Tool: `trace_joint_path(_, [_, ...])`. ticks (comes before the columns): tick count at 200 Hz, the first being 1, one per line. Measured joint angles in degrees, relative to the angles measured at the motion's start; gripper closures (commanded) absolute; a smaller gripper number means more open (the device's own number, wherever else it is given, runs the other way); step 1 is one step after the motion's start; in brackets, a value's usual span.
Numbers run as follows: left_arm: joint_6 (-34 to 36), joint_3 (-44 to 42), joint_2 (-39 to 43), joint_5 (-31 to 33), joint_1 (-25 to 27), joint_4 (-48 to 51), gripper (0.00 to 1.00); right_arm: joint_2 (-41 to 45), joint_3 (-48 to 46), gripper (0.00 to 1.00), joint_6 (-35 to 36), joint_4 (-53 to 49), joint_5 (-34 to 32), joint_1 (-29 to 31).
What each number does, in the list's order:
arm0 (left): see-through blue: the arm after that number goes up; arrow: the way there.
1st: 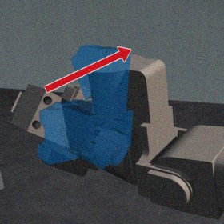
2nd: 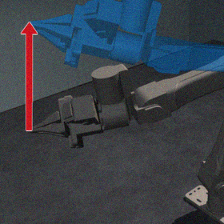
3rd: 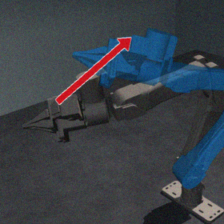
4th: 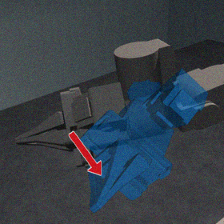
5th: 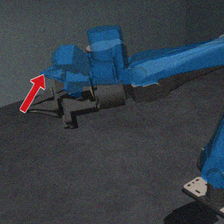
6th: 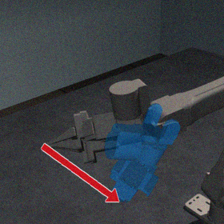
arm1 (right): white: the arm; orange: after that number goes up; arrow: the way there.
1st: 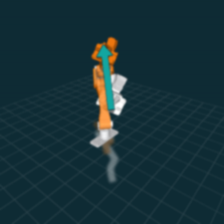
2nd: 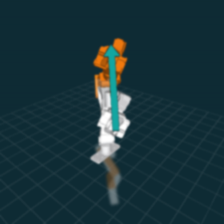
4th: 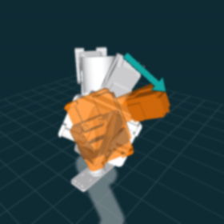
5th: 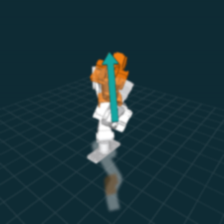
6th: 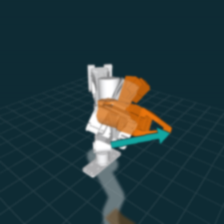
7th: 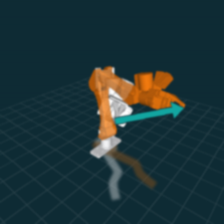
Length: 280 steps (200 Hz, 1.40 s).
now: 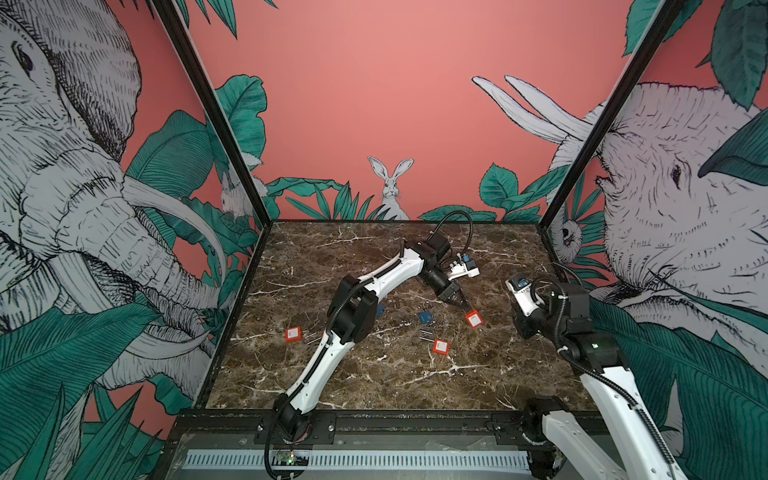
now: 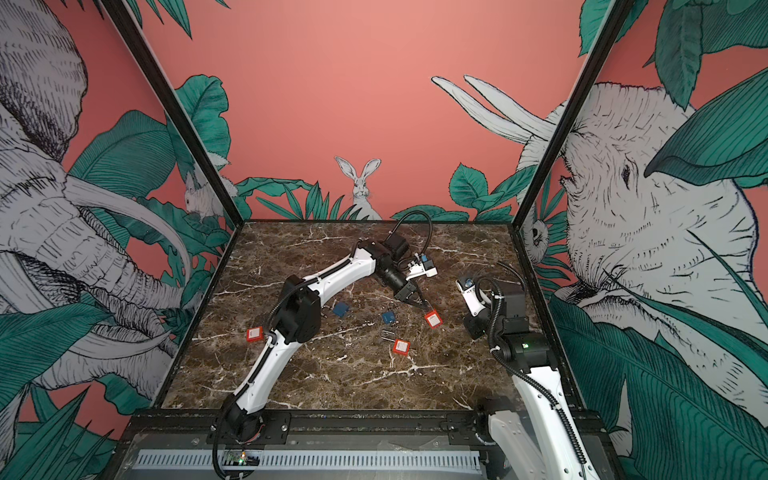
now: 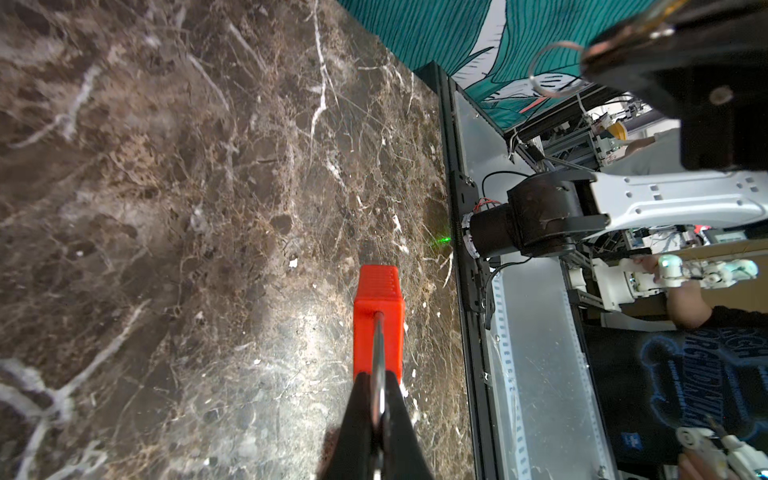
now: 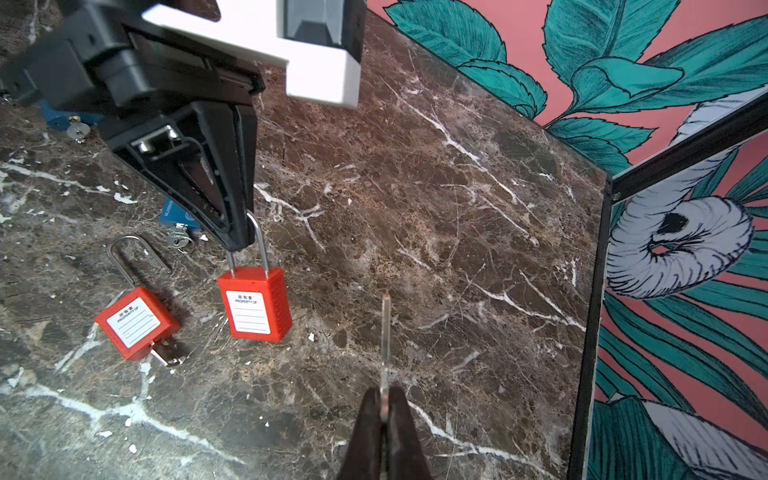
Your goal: Lock with the key
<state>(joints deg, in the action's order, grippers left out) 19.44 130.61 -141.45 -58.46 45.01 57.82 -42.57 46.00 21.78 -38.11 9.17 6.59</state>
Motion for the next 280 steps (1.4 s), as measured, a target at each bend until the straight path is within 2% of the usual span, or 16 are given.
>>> trace_joint_path(51, [-4.3,5.5,-5.9,1.7,0.9,0.9,1.00,-0.2,-0.7,1.00,-0.9,-0.3,0.5,0.0])
trace_joint_path(90, [-7.6,6.3,-9.8,2.8,1.9,1.2,1.00,-0.2,-2.1,1.00,-1.9,-0.3,1.3,0.0])
trace_joint_path(151, [-11.8,9.2,-10.9,5.0,2.2,0.9,1.00,-1.4,-3.3,1.00,-3.4,-0.1,2.6,0.0])
trace_joint_path(162, [-12.3,9.6,-11.2,5.0,2.2,0.8,0.91,-1.4,-3.8,1.00,-3.8,-0.1,2.7,0.0])
trace_joint_path(195, [-13.2,10.8,-12.2,7.1,2.2,-0.2,0.82,-1.4,-4.5,1.00,-4.7,-0.2,3.1,0.0])
trace_joint_path(233, [-13.9,12.1,-12.5,10.4,2.1,-1.1,0.64,-1.3,-4.5,1.00,-4.7,-0.5,3.0,0.0])
trace_joint_path(244, [-13.8,12.9,-12.4,11.2,2.1,-1.7,0.56,-1.5,-4.3,1.00,-4.5,-0.7,2.6,0.0])
trace_joint_path(280, [-13.6,13.0,-10.3,14.5,1.7,-2.9,0.53,-4.0,-2.2,1.00,-4.9,-0.9,2.3,0.0])
